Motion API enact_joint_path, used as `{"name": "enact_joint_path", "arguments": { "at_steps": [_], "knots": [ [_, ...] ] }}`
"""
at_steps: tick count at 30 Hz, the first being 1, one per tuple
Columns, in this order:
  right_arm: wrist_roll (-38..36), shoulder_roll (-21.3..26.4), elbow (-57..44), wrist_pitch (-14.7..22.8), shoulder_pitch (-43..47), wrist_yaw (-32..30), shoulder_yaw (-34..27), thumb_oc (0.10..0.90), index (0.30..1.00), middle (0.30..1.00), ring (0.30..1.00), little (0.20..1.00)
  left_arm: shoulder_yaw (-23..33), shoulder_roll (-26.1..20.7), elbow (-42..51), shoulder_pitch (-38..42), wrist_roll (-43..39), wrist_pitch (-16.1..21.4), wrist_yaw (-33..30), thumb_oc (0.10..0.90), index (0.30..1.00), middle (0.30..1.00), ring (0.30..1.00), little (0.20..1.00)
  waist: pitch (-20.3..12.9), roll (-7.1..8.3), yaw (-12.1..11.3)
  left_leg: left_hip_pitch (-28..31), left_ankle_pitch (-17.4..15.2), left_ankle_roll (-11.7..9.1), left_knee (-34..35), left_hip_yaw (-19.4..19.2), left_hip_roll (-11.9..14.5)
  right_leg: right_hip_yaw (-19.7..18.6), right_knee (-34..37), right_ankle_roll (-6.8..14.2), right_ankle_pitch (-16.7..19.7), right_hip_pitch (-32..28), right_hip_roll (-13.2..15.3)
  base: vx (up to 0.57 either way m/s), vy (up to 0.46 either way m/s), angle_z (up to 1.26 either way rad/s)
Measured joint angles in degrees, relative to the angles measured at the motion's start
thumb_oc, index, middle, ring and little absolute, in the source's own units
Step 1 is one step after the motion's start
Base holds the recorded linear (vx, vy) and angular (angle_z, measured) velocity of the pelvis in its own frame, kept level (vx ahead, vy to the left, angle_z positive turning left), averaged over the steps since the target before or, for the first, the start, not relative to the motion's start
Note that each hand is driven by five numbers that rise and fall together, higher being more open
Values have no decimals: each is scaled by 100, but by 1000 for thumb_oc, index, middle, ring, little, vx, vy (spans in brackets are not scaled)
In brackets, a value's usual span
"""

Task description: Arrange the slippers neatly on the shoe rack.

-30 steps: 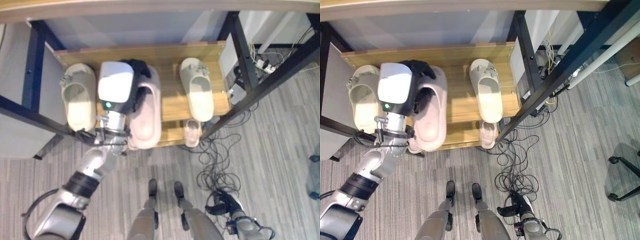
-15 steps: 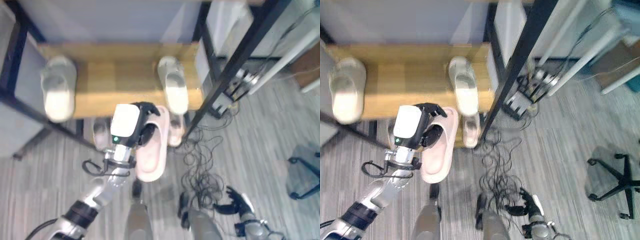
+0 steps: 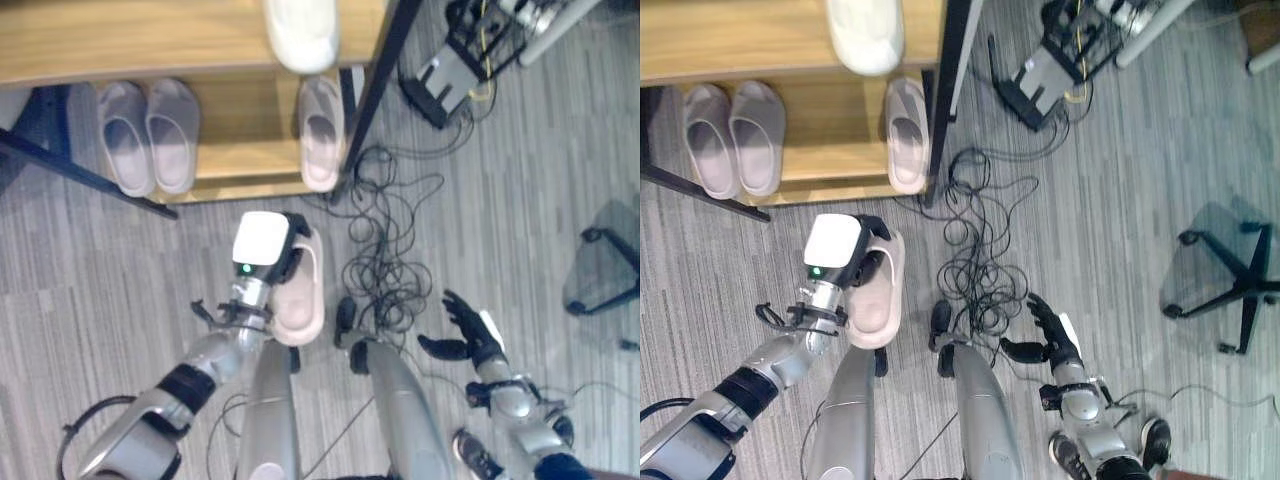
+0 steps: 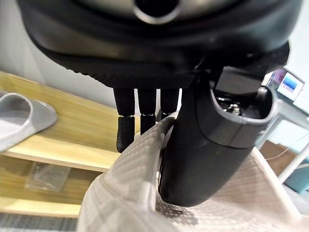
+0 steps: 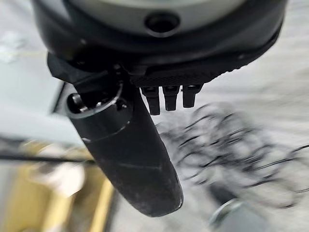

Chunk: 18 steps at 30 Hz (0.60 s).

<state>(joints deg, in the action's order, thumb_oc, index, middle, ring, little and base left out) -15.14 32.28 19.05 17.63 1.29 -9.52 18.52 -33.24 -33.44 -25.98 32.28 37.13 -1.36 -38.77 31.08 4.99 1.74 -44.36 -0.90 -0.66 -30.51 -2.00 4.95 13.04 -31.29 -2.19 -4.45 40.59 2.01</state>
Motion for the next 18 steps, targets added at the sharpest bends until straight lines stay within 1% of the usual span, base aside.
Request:
{"name": "enact_joint_path", "arguments": {
  "at_steps": [1, 2, 3, 5, 6, 7, 8, 10, 11, 12, 13, 14, 15, 16, 17, 18],
  "knots": [
    [-70, 235, -326, 163, -40, 100, 37, 800, 900, 900, 900, 900, 7, -38, 4, 219, 30, -32, -122, 400, 300, 300, 300, 300, -2, -2, -7, -243, -63, 54, -251, -5, -5, -22, -274, -32, -123, 239, 42, -37, 54, 4],
    [-82, 344, -431, 241, 21, 152, 25, 800, 900, 900, 900, 900, 7, -61, 8, 440, 43, -81, -202, 400, 300, 300, 300, 300, -2, -2, -15, -435, -102, 96, -403, -5, -6, -30, -421, -34, -167, 422, 64, -16, 74, 6],
    [-115, 494, -550, 224, 174, 170, 91, 800, 900, 900, 900, 900, 3, -164, 61, 742, 105, -151, -244, 400, 300, 300, 300, 300, 0, -1, -34, -689, -152, 130, -605, -13, -14, -33, -641, -62, -210, 671, 106, 11, 43, 7],
    [-113, 575, -531, 140, 552, 212, 172, 800, 900, 900, 900, 900, 28, -325, 86, 1271, 219, -351, -359, 400, 300, 300, 300, 300, -2, -4, -43, -1055, -250, 190, -909, -61, -32, -79, -955, -63, -298, 1047, 184, 50, 68, 2],
    [-69, 561, -523, 147, 641, 211, 173, 800, 900, 900, 900, 900, 78, -378, 125, 1396, 267, -402, -359, 400, 300, 300, 300, 300, -2, -5, -41, -1135, -260, 192, -938, -75, -34, -92, -978, -61, -299, 1132, 194, 79, 46, -8],
    [-38, 517, -490, 144, 717, 208, 203, 800, 900, 900, 900, 900, 273, -403, 208, 1512, 391, -502, -400, 400, 300, 300, 300, 300, -5, -6, -39, -1210, -259, 192, -888, -113, -43, -134, -931, -21, -259, 1219, 193, 62, -16, -7],
    [77, 452, -334, 134, 745, 207, 288, 800, 900, 900, 900, 900, 347, -403, 208, 1540, 402, -579, -478, 400, 300, 300, 300, 300, -7, -9, -37, -1195, -263, 200, -830, -126, -56, -153, -874, -6, -243, 1206, 195, 75, -57, -4],
    [308, 440, -56, 42, 799, 210, 500, 800, 900, 900, 900, 900, 373, -397, 218, 1549, 424, -613, -489, 400, 300, 300, 300, 300, -9, -8, -34, -1137, -263, 201, -732, -136, -108, -177, -837, -4, -242, 1172, 226, 38, -172, 5],
    [513, 436, 181, -44, 850, 247, 702, 800, 900, 900, 900, 900, 356, -395, 221, 1534, 433, -614, -531, 400, 300, 300, 300, 300, -10, -14, -43, -1116, -251, 182, -689, -144, -116, -149, -802, -7, -236, 1137, 224, 17, -261, 16],
    [619, 390, 341, -53, 846, 249, 825, 800, 900, 900, 900, 900, 263, -372, 166, 1553, 421, -622, -568, 400, 300, 300, 300, 300, -5, -38, -22, -1095, -195, -21, -630, -135, -154, -97, -873, -79, -244, 1093, 164, 53, -192, 49],
    [614, 375, 401, -104, 769, 206, 1028, 800, 900, 900, 900, 900, 38, -395, 150, 1629, 423, -613, -568, 400, 300, 300, 300, 300, -6, -73, 31, -1120, -209, -267, -669, -329, 53, 29, -739, -205, -271, 991, 314, 74, 160, 54],
    [623, 381, 390, -96, 747, 196, 1059, 800, 900, 900, 900, 900, -53, -413, 148, 1633, 424, -602, -576, 400, 300, 300, 300, 300, -8, -68, 14, -1204, -320, -262, -761, -567, 280, 146, -769, -285, -313, 969, 380, 68, 178, 63],
    [638, 336, 396, -97, 845, 133, 1149, 800, 900, 900, 900, 900, -183, -409, 146, 1728, 416, -608, -587, 400, 300, 300, 300, 300, -7, -92, 42, -1294, -372, -189, -675, -644, 379, 190, -743, -303, -430, 976, 419, 131, 266, 53],
    [664, 411, 573, -83, 1011, 29, 1188, 800, 900, 900, 900, 900, -465, -371, 53, 1987, 421, -587, -651, 400, 300, 300, 300, 300, -10, -69, 92, -1246, -127, -262, 92, -394, 291, 131, -654, -215, -438, 1072, 525, 114, 212, 56],
    [715, 415, 646, -96, 1197, 34, 1231, 800, 900, 900, 900, 900, -576, -360, 25, 2050, 420, -612, -690, 400, 300, 300, 300, 300, -3, -113, 130, -1234, 116, -359, 344, -429, 296, 119, -567, -120, -371, 1073, 538, 127, 218, 37],
    [839, 422, 768, -106, 1506, 54, 1238, 800, 900, 900, 900, 900, -608, -234, -108, 2123, 428, -579, -701, 400, 300, 300, 300, 300, -3, -95, 115, -1040, 488, -224, 703, -548, 235, 56, -410, -23, -266, 1108, 539, 73, 163, -6]
  ]
}}
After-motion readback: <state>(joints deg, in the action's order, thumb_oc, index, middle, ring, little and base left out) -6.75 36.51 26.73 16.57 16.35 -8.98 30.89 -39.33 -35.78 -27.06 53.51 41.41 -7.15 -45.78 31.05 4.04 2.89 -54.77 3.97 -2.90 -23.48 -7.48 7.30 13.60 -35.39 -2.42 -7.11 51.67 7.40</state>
